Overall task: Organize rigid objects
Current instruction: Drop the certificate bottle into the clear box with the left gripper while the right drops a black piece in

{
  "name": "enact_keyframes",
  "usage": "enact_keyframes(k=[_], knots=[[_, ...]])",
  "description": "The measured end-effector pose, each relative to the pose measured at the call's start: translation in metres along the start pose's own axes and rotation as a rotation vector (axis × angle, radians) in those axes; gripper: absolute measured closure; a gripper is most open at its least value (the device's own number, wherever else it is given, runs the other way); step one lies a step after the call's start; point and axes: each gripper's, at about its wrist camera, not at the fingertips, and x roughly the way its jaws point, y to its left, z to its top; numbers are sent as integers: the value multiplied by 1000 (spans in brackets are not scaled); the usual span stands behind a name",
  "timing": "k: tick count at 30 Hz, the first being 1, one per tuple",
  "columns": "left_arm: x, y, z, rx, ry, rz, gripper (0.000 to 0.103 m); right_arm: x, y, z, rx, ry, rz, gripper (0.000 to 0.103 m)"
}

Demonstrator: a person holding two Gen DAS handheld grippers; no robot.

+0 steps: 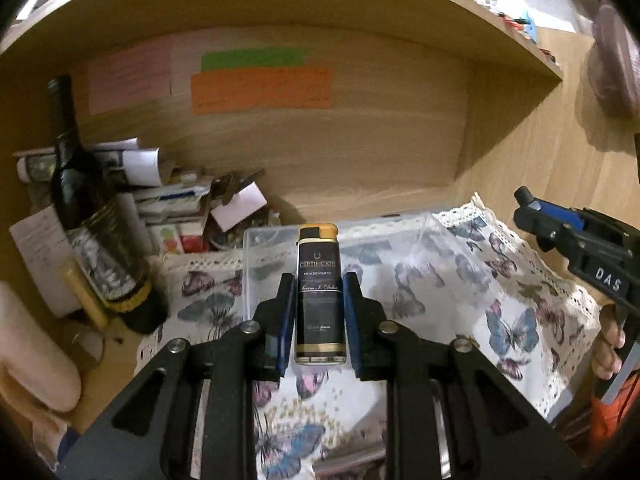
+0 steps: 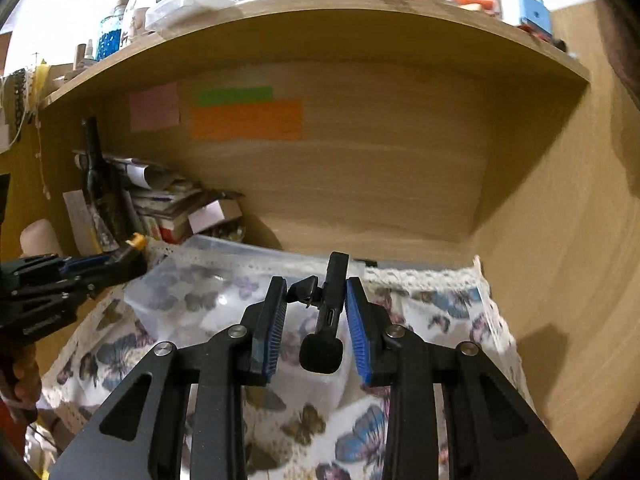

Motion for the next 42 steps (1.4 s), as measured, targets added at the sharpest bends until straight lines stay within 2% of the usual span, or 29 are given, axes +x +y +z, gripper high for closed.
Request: enact_keyframes(k=[7,20,26,31,32,35,36,38,39,41,42], knots=[[38,8,14,-24,72,-30,80,43,7,11,-13,65,51,76],[108,5,-1,11,237,-40,80,128,13,-5,-24,272,74,76],[119,1,-9,31,265,-36,80,143,16,-14,-34,326,76,76],[114,-1,-8,40,241,-5,80,148,19,-18,-46,336,68,75],[111,-1,-6,36,235,-10,79,148,20,-17,-52,338,65,73],[99,2,-1,22,210,-17,73,142,20,-14,-48,329,76,55],[96,1,0,22,201,-14,71,137,21,-11,-47,312,76,52],[83,1,3,25,169,-3,58,125,21,-6,-54,279,68,48],[76,-1,5,29,152,1,54,116,21,-2,-56,260,66,41],[60,-2,8,34,112,2,38,103,20,3,-49,228,65,31],[50,-3,9,38,88,0,36,94,20,7,-44,205,69,29]])
